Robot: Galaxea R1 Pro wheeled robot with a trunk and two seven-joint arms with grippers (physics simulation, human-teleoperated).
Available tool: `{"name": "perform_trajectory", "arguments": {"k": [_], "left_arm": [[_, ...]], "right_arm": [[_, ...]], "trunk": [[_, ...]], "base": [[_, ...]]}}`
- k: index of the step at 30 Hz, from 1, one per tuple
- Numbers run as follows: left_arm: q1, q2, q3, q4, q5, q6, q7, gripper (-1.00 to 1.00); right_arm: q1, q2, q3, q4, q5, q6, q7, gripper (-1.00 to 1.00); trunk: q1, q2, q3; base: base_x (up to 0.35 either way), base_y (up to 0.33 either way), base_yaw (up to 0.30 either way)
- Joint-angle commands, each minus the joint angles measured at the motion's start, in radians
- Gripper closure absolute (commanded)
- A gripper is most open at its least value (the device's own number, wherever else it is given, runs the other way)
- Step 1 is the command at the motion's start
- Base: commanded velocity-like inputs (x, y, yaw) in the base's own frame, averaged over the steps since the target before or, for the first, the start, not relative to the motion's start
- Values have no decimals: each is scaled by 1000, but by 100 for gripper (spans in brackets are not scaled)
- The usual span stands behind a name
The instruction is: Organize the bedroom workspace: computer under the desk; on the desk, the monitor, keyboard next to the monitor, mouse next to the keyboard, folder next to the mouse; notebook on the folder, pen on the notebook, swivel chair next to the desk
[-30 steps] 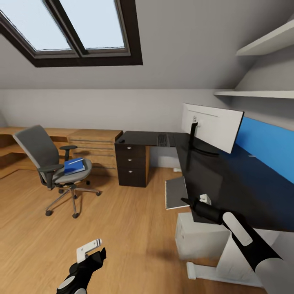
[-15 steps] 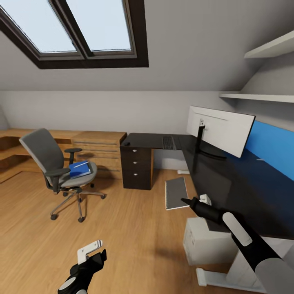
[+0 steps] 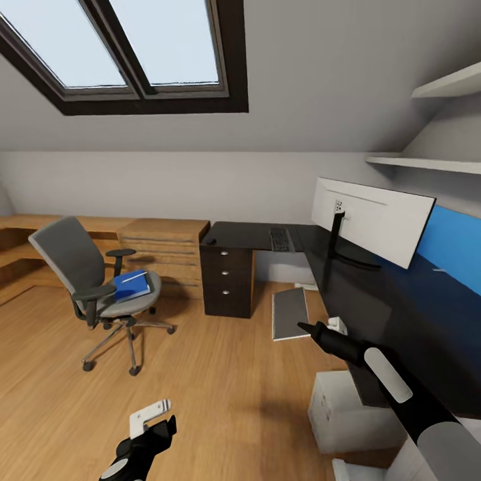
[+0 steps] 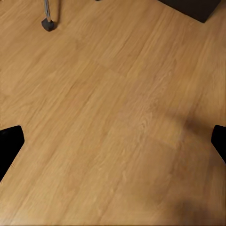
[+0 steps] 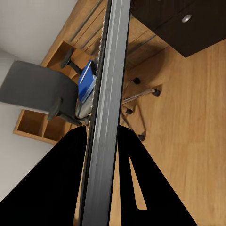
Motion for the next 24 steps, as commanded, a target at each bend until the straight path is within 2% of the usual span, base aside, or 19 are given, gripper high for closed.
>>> {"name": "perform_trajectory", "arguments": {"k": [1, 15, 24], "left_arm": [[-1, 1, -3, 4, 4, 3, 7, -100], [-1, 2, -4, 23, 2, 3, 6, -100], [-2, 2, -4, 23, 2, 2, 6, -100]], "right_arm": [[-1, -1, 1, 0, -2, 0, 1, 100], [-1, -2, 0, 1, -2, -8, 1, 100], [-1, -3, 0, 1, -1, -8, 1, 100]], "trunk": [[-3, 7, 2], [-57, 105, 46], [-92, 168, 74]], "base": [[302, 27, 0], [324, 6, 0], [328, 70, 0]]}}
